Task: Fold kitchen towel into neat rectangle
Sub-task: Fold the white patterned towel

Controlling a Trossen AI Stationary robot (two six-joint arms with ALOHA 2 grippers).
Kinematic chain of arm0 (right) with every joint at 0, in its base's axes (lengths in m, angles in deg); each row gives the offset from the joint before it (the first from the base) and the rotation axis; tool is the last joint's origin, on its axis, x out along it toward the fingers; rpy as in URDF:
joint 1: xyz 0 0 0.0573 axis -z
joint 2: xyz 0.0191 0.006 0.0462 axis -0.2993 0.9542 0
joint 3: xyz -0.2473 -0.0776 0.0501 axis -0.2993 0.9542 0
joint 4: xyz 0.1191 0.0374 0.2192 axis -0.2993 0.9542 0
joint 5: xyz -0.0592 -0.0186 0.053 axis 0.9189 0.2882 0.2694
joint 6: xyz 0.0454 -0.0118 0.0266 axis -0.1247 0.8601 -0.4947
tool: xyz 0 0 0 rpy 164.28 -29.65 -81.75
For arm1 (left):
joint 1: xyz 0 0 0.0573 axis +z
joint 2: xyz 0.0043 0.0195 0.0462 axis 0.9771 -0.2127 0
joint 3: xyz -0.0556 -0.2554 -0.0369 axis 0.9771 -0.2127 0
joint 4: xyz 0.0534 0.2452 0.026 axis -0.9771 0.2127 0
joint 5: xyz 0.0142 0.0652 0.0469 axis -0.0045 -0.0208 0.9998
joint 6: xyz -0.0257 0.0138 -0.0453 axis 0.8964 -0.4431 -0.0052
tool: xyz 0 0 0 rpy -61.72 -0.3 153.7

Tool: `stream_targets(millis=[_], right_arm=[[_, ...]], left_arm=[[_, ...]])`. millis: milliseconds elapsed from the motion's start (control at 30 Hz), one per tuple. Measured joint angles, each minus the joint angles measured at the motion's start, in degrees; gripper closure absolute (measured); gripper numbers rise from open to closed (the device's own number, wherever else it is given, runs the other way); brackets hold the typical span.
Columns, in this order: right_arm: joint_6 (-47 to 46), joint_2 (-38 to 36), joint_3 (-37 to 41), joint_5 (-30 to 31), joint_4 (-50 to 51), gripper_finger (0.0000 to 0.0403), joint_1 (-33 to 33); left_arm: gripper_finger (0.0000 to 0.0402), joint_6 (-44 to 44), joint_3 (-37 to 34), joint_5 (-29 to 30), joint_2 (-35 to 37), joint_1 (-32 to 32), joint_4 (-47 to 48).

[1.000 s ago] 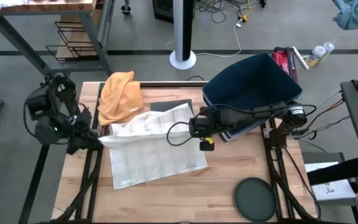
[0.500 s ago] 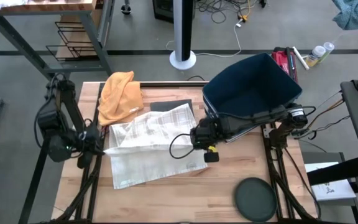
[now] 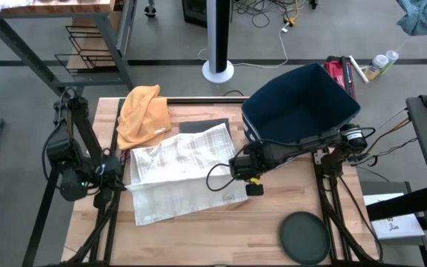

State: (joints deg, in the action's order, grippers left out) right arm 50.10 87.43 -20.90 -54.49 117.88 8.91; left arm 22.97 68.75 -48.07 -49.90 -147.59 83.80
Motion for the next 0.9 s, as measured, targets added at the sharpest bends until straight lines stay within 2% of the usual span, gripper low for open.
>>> stream_targets(millis=[300,500,667,733,900], right_arm=[[-1.5,-0.1,-3.0,1.4,0.3,0.0403,-0.1],[-3.6,1.4,-1.0,-2.8,-1.8,0.0403,-0.1],[-4.9,5.0,-0.5,-9.2,-2.9,0.0403,-0.3],[-4.8,7.1,-0.5,-9.8,-3.4,0.0403,-0.7],[-4.3,11.2,-0.7,-10.2,-4.2,0.0403,-1.4]], left_arm=[[0.0400,1.0,-0.2,0.4,-2.0,0.0,0.6],[0.0400,0.8,-0.2,2.5,-4.6,0.0,1.1],[0.0400,-0.2,-0.2,-0.4,-5.8,0.0,1.0],[0.0400,-0.2,-0.2,-0.6,-6.0,0.1,0.2],[0.0400,-0.4,-0.2,-5.4,-7.4,1.6,-3.1]])
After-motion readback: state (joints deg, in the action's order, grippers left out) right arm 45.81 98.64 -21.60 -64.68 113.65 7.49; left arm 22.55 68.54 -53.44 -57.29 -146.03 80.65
